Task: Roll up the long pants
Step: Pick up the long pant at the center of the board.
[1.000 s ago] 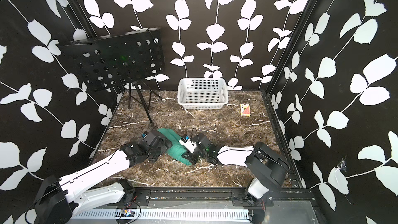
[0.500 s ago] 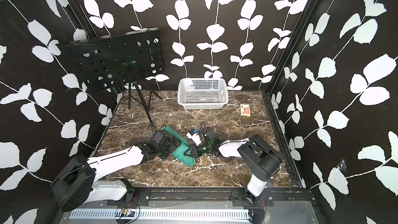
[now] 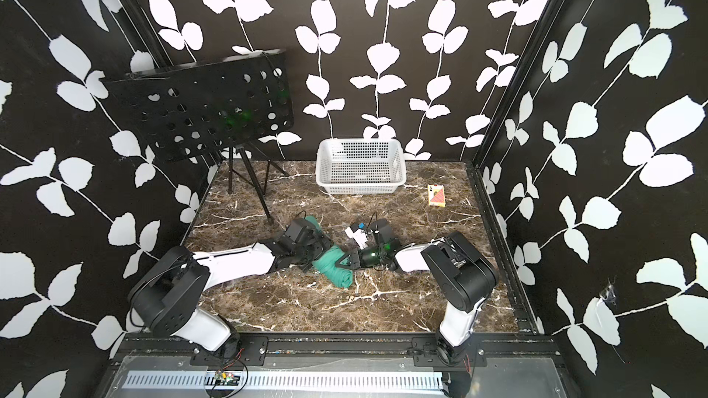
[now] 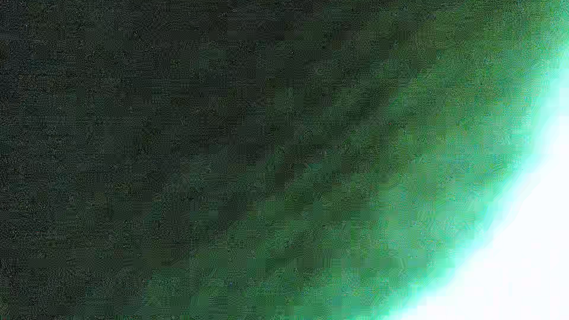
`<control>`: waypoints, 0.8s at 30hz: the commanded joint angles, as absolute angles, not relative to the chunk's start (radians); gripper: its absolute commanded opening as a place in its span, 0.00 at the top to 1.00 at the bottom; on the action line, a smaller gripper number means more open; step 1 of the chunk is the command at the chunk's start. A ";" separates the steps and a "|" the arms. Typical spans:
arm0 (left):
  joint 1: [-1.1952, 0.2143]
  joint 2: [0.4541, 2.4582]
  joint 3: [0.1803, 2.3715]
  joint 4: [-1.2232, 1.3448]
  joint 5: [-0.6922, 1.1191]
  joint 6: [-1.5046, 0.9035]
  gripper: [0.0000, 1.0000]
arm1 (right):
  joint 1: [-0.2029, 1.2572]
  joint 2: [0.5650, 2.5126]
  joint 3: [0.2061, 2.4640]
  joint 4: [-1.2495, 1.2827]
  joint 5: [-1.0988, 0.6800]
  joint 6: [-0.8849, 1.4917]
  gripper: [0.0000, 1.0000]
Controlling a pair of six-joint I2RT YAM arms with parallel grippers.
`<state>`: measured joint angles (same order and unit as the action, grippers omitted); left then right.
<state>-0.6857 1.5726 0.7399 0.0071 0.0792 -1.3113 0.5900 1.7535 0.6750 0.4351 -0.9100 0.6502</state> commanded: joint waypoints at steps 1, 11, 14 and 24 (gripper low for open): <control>-0.643 1.649 0.724 -0.033 0.094 -1.263 0.23 | 0.577 1.747 0.644 0.311 -0.871 0.695 1.00; -0.623 1.555 0.741 -0.066 0.038 -1.324 0.67 | 0.577 1.356 0.855 -0.143 -0.285 0.323 0.25; -0.621 1.474 0.770 -0.244 -0.013 -1.393 0.68 | 0.577 1.368 0.944 -0.158 -0.068 0.183 0.22; -0.608 1.112 0.698 -0.505 -0.182 -1.550 0.68 | 0.578 1.704 1.336 -0.275 -0.080 -0.396 0.24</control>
